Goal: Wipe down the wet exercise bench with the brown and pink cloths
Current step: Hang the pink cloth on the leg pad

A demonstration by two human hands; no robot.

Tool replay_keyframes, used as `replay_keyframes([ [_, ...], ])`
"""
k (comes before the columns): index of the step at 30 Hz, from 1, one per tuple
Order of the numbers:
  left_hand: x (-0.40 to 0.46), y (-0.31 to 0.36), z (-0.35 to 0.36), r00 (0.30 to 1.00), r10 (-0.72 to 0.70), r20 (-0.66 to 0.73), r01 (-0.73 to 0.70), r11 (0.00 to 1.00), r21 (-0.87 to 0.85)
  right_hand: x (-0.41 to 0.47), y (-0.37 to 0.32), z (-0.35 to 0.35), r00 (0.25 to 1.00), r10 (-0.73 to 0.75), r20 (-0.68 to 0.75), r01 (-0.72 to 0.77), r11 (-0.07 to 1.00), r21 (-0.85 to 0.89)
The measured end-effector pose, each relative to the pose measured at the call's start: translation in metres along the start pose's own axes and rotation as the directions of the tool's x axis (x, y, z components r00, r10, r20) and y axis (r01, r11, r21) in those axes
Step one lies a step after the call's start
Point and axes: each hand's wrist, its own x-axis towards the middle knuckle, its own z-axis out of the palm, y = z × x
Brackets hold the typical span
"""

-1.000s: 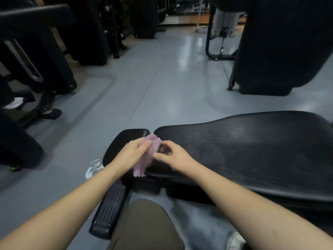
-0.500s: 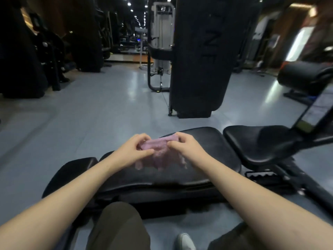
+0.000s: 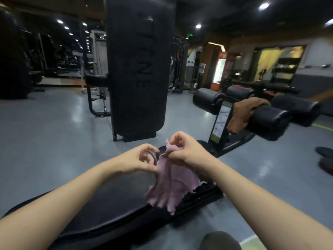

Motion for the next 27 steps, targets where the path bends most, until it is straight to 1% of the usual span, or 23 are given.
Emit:
replay_keyframes([
  [4, 0.074, 0.045, 0.052, 0.993, 0.117, 0.023, -0.118, 0.993, 0.019, -0.003, 0.0, -0.081, 0.999, -0.029, -0.041, 0.024, 0.993, -0.12],
  [9, 0.158, 0.115, 0.116, 0.972, 0.236, -0.006, -0.235, 0.969, -0.075, -0.001, -0.004, -0.175, 0.991, -0.035, -0.128, 0.005, 0.975, -0.223],
  [12, 0.206, 0.144, 0.134, 0.968, 0.243, -0.065, -0.247, 0.967, -0.067, 0.008, -0.001, -0.222, 0.978, -0.038, -0.204, -0.019, 0.963, -0.27],
  [14, 0.237, 0.158, 0.139, 0.964, 0.254, -0.077, -0.258, 0.964, -0.062, 0.02, 0.005, -0.25, 0.962, -0.049, -0.269, -0.039, 0.95, -0.311],
  [16, 0.266, 0.168, 0.139, 0.96, 0.259, -0.102, -0.268, 0.96, -0.079, 0.036, 0.013, -0.277, 0.945, -0.066, -0.319, -0.077, 0.906, -0.415],
  [18, 0.293, 0.175, 0.134, 0.959, 0.234, -0.159, -0.247, 0.967, -0.063, 0.053, 0.021, -0.301, 0.924, -0.08, -0.373, -0.122, 0.865, -0.487],
  [23, 0.363, 0.184, 0.123, 0.946, 0.212, -0.244, -0.221, 0.975, -0.009, 0.094, 0.04, -0.349, 0.886, -0.059, -0.461, -0.194, 0.855, -0.482],
  [27, 0.415, 0.196, 0.125, 0.943, 0.203, -0.262, -0.211, 0.978, 0.0, 0.129, 0.059, -0.383, 0.86, -0.036, -0.51, -0.249, 0.842, -0.479],
])
